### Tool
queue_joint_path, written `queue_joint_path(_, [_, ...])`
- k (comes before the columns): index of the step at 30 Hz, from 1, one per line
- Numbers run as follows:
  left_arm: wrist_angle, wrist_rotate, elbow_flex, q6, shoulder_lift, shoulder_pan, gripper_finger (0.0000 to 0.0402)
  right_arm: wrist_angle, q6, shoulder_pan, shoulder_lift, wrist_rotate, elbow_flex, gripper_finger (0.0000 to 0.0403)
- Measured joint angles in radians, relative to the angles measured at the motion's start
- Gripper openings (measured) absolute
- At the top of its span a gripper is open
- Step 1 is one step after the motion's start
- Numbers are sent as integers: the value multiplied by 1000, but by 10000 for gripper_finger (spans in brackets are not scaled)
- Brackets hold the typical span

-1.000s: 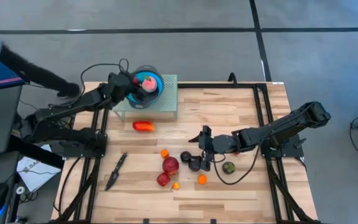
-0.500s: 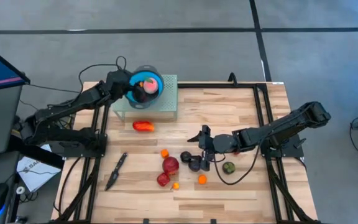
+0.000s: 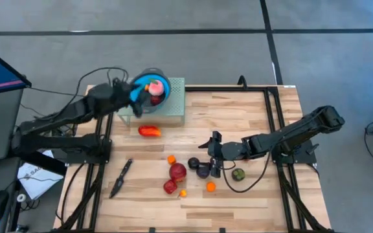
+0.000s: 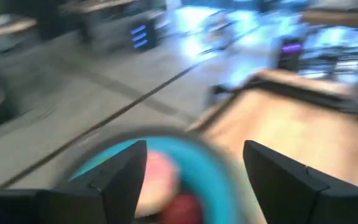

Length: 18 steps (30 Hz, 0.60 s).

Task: Pick & Place Fruit
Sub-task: Put the left red pomegranate into the blue strainer bowl on the shelf

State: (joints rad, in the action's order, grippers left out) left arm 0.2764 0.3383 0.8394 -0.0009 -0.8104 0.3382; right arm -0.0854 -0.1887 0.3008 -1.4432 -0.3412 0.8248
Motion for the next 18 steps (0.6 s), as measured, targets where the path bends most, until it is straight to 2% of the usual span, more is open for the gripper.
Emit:
queue_joint_path(3, [16, 0, 0, 35, 25, -218, 239, -82, -19, 2, 0, -27, -68, 315])
queue_joint_path(5, [33, 41, 0, 48, 5, -387, 227, -153, -20, 11, 0, -39, -116, 315])
queue_joint_path(10, [33, 296, 0, 39, -175, -762, 213, -305, -27, 55, 0, -114, -201, 315])
queue_joint_path(13, [32, 366, 0, -47, -311, -900, 216, -315, -56, 76, 0, -160, -216, 315])
queue_joint_path(16, [18, 354, 0, -230, -430, -956, 229, -323, -59, 79, 0, -162, -215, 315])
queue_joint_path(18, [17, 298, 0, -325, -496, -975, 242, -328, -60, 79, 0, -162, -215, 315])
